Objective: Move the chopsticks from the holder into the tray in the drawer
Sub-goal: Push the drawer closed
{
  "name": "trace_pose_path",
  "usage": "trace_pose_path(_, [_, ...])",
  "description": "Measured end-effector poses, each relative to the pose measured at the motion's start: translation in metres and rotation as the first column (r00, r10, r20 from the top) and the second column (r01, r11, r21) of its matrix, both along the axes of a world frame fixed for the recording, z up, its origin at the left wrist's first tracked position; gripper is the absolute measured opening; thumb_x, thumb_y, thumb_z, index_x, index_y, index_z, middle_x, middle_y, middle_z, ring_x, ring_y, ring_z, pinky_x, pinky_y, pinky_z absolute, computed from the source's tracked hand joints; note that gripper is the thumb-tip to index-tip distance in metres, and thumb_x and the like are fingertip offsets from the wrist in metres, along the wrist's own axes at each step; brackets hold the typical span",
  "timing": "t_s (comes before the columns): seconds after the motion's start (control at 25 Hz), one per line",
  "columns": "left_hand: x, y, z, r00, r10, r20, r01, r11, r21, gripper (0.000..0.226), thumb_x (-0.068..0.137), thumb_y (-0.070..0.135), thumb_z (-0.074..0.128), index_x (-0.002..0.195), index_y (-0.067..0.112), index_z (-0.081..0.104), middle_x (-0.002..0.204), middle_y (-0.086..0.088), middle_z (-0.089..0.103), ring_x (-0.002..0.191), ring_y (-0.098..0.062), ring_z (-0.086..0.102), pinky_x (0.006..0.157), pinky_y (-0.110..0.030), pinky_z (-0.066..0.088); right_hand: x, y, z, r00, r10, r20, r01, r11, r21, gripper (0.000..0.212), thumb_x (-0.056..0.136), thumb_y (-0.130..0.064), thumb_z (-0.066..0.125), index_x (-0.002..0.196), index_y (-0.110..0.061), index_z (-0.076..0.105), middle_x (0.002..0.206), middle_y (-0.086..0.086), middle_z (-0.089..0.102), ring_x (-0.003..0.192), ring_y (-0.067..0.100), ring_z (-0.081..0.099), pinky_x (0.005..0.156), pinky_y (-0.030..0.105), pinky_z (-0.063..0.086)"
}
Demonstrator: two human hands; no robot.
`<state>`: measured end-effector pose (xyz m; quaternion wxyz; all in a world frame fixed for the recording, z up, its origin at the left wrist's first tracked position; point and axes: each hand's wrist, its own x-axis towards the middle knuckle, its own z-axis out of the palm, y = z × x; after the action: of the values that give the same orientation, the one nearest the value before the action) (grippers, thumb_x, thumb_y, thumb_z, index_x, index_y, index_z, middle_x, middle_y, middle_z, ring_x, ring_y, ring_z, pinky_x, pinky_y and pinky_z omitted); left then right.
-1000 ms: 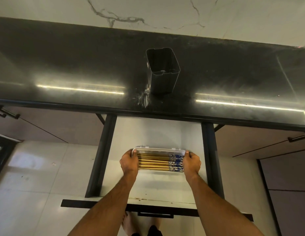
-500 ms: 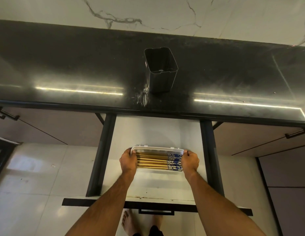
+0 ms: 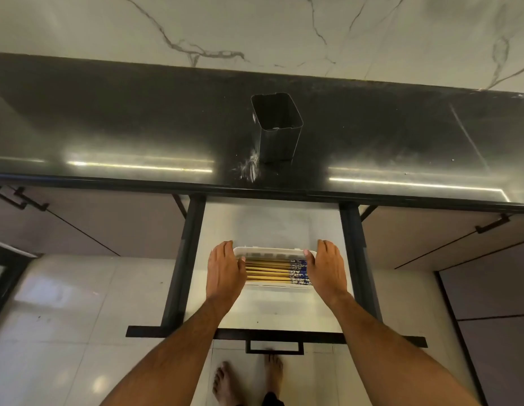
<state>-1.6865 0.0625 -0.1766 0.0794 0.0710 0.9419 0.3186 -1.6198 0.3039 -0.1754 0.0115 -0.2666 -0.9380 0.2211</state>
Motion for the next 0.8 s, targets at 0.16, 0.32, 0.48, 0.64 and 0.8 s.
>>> trace_pose_path(0.16, [0.016, -0.009, 0.015, 0.959, -0.235, -0.155, 0.203, 0.959, -0.197, 0.052, 0.1, 0.034, 0.055, 0.145, 0.012, 0.041, 0.146, -0.009, 0.049, 0.136, -0.029, 0.046, 0.122, -0.047, 0.03, 0.019, -0.013, 0.012, 0.974, 0.213, 0.074, -0.22, 0.97, 0.107, 0.061, 0.103, -0.049, 0.048, 0.15, -0.011, 0.041, 0.156, 0.012, 0.045, 0.146, 0.033, 0.041, 0.122, 0.048, 0.033])
trace_pose_path(0.32, [0.038, -0.015, 0.027, 0.93, -0.318, -0.187, 0.259, 0.924, -0.28, 0.053, 0.101, 0.036, 0.05, 0.147, 0.012, 0.039, 0.15, -0.009, 0.047, 0.14, -0.029, 0.043, 0.122, -0.048, 0.028, 0.044, -0.025, 0.029, 0.956, 0.292, 0.042, -0.294, 0.941, 0.165, 0.062, 0.104, -0.048, 0.047, 0.152, -0.01, 0.04, 0.159, 0.013, 0.042, 0.148, 0.034, 0.038, 0.124, 0.049, 0.029])
trace_pose_path(0.48, [0.083, -0.016, 0.036, 0.932, -0.288, -0.221, 0.221, 0.932, -0.287, 0.053, 0.1, 0.035, 0.053, 0.146, 0.011, 0.04, 0.149, -0.01, 0.048, 0.14, -0.029, 0.043, 0.122, -0.047, 0.029, 0.083, -0.034, 0.04, 0.932, 0.361, -0.028, -0.347, 0.913, 0.217, 0.061, 0.101, -0.044, 0.058, 0.148, -0.008, 0.045, 0.151, 0.015, 0.051, 0.142, 0.034, 0.046, 0.121, 0.05, 0.035])
trace_pose_path(0.64, [0.144, -0.016, 0.042, 0.925, -0.281, -0.256, 0.2, 0.932, -0.302, 0.055, 0.1, 0.032, 0.056, 0.146, 0.008, 0.041, 0.148, -0.011, 0.049, 0.14, -0.028, 0.043, 0.124, -0.044, 0.025, 0.131, -0.045, 0.042, 0.924, 0.381, -0.042, -0.358, 0.896, 0.263, 0.061, 0.099, -0.043, 0.06, 0.145, -0.005, 0.048, 0.144, 0.015, 0.056, 0.137, 0.031, 0.051, 0.118, 0.048, 0.04])
trace_pose_path(0.8, [0.197, -0.027, 0.04, 0.933, -0.293, -0.211, 0.22, 0.924, -0.313, 0.056, 0.102, 0.034, 0.052, 0.15, 0.008, 0.039, 0.153, -0.012, 0.046, 0.145, -0.03, 0.039, 0.123, -0.045, 0.023, 0.179, -0.063, 0.038, 0.918, 0.394, -0.046, -0.373, 0.897, 0.238, 0.061, 0.1, -0.042, 0.059, 0.147, -0.005, 0.046, 0.148, 0.015, 0.054, 0.14, 0.032, 0.049, 0.12, 0.049, 0.036])
